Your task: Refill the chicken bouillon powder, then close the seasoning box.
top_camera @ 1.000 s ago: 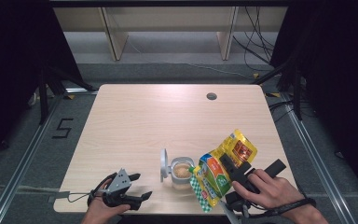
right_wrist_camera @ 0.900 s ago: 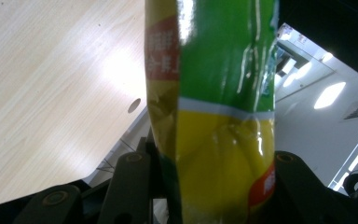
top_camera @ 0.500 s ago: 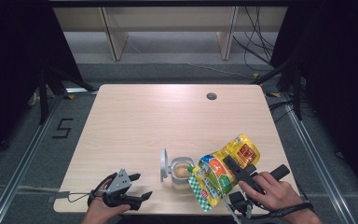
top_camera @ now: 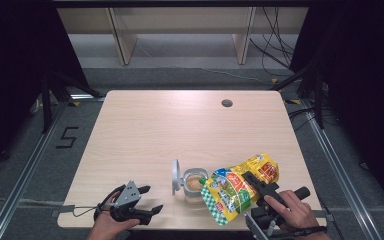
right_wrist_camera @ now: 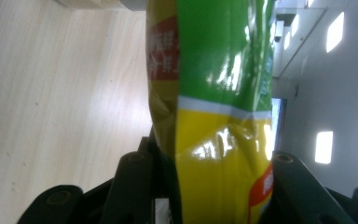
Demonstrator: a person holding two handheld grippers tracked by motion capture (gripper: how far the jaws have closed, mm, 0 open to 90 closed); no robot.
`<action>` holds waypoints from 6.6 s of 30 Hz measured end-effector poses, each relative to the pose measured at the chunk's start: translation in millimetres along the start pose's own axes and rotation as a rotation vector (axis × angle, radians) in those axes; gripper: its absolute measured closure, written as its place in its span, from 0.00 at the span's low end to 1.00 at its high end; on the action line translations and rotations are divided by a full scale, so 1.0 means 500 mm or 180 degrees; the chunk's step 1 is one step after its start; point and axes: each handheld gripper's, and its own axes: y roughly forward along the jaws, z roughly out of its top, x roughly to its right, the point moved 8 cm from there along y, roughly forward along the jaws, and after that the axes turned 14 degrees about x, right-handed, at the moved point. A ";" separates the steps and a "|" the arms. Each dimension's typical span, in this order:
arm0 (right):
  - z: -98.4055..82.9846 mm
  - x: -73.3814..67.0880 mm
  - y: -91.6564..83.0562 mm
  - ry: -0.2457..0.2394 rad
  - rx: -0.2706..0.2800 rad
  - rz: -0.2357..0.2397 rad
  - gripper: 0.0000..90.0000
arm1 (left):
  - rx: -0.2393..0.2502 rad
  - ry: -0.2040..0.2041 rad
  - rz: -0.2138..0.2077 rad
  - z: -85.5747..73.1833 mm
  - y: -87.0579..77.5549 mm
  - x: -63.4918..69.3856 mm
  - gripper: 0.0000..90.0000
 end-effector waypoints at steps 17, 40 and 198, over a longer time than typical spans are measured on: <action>-0.006 -0.051 0.009 0.1275 0.0515 -0.0012 0.77 | 0.0015 -0.0021 -0.0020 0.001 0.000 0.004 0.25; -0.020 -0.077 0.015 0.2241 0.0876 0.0119 0.80 | 0.0036 -0.0012 -0.0022 0.001 0.002 0.004 0.25; -0.048 -0.203 -0.051 0.4871 -0.0312 0.0402 0.19 | 0.0139 -0.0105 -0.0134 0.044 -0.019 0.030 0.26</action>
